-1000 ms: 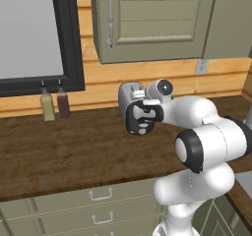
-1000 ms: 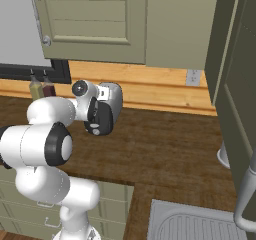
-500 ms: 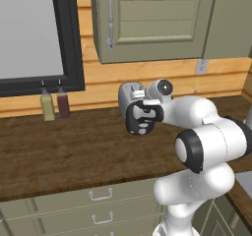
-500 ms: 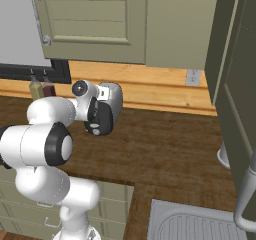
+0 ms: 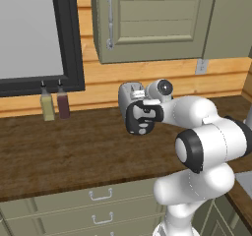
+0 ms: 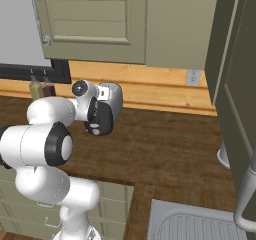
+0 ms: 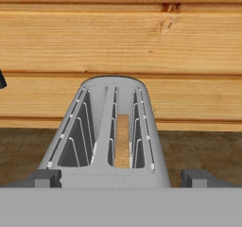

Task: Start the toaster. Once the lever pops up, take the bread to the plate on the dining counter.

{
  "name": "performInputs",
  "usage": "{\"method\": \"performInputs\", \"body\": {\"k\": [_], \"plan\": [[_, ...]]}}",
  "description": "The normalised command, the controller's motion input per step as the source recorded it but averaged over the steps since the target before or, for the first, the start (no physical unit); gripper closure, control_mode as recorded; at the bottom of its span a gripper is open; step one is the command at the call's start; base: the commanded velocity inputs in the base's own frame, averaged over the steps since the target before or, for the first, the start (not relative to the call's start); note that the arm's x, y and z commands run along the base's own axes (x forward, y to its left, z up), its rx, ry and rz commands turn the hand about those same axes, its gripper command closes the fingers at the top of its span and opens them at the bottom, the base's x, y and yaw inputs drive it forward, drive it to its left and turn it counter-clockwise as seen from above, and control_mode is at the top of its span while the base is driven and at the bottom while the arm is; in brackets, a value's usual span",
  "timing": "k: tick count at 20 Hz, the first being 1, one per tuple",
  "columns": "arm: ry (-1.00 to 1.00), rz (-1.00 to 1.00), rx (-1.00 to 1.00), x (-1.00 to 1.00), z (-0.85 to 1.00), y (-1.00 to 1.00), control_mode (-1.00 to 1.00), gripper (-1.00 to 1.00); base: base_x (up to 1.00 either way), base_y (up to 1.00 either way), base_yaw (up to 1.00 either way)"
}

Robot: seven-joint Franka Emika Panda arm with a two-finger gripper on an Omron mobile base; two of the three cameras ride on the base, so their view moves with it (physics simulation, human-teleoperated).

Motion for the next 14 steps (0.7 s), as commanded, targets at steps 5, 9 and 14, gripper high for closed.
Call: {"method": "performInputs", "body": {"k": [5,9,14], "plan": [[0.0,0.0,0.0,0.0,0.0,0.0,-1.0,-1.0,0.0,0.0,0.0],[0.0,0.0,0.0,0.0,0.0,0.0,-1.0,-1.0,0.0,0.0,0.0],[0.0,0.0,0.0,0.0,0.0,0.0,-1.0,-1.0,0.0,0.0,0.0]]}}
